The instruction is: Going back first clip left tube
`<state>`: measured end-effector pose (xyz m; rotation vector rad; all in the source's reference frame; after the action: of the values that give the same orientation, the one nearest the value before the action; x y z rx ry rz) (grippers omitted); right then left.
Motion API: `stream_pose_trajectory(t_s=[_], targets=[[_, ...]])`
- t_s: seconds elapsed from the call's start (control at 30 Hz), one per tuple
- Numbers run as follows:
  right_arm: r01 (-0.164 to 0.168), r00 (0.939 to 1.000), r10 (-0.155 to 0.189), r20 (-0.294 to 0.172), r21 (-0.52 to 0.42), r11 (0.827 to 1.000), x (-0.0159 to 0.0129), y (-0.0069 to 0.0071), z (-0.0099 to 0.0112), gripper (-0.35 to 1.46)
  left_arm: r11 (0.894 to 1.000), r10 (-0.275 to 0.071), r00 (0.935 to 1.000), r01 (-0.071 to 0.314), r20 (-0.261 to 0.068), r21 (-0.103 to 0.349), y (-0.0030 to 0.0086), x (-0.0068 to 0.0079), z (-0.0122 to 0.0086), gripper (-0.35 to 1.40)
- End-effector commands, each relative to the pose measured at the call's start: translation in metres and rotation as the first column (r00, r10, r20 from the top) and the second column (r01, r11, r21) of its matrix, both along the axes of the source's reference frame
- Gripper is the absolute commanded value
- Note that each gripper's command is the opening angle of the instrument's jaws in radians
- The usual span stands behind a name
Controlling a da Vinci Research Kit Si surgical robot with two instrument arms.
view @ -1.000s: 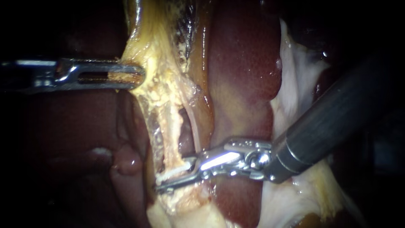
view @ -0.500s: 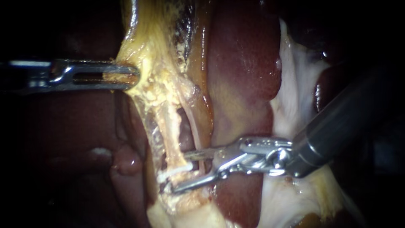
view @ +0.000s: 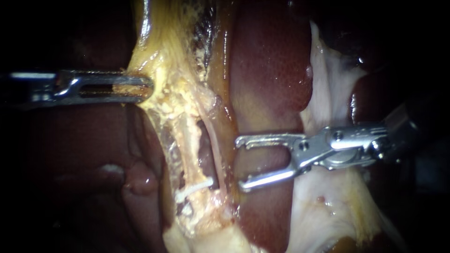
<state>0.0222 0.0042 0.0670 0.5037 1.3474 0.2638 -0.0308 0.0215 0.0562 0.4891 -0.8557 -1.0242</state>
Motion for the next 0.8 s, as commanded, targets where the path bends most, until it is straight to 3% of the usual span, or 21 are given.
stream_pose_trajectory(t_s=[0.03,0.2,0.33,0.6,0.8], targets=[[0.000,1.0000,0.000,0.000,-0.006,1.000,-0.0002,0.0002,-0.0003,0.59,1.000,0.000,1.0000,0.000,0.000,0.000,0.0000,0.0000,0.0000,-0.35],[-0.010,0.9997,0.009,-0.022,-0.032,0.999,-0.0006,0.0008,-0.0011,0.59,1.000,-0.002,1.0000,0.002,-0.002,-0.003,-0.0002,-0.0004,0.0007,-0.35],[-0.008,0.9997,0.007,-0.023,-0.043,0.999,-0.0006,0.0008,-0.0010,0.59,1.000,-0.005,1.0000,0.005,-0.006,-0.014,-0.0012,-0.0013,0.0024,-0.35],[-0.007,0.9997,0.005,-0.025,-0.055,0.998,-0.0007,0.0008,-0.0010,0.59,1.000,0.026,0.9995,-0.027,-0.018,-0.010,-0.0031,-0.0048,0.0070,-0.35],[-0.009,0.9996,0.007,-0.028,-0.054,0.998,-0.0007,0.0008,-0.0010,0.59,1.000,0.028,0.9994,-0.028,-0.018,-0.007,-0.0030,-0.0065,0.0075,-0.35]])
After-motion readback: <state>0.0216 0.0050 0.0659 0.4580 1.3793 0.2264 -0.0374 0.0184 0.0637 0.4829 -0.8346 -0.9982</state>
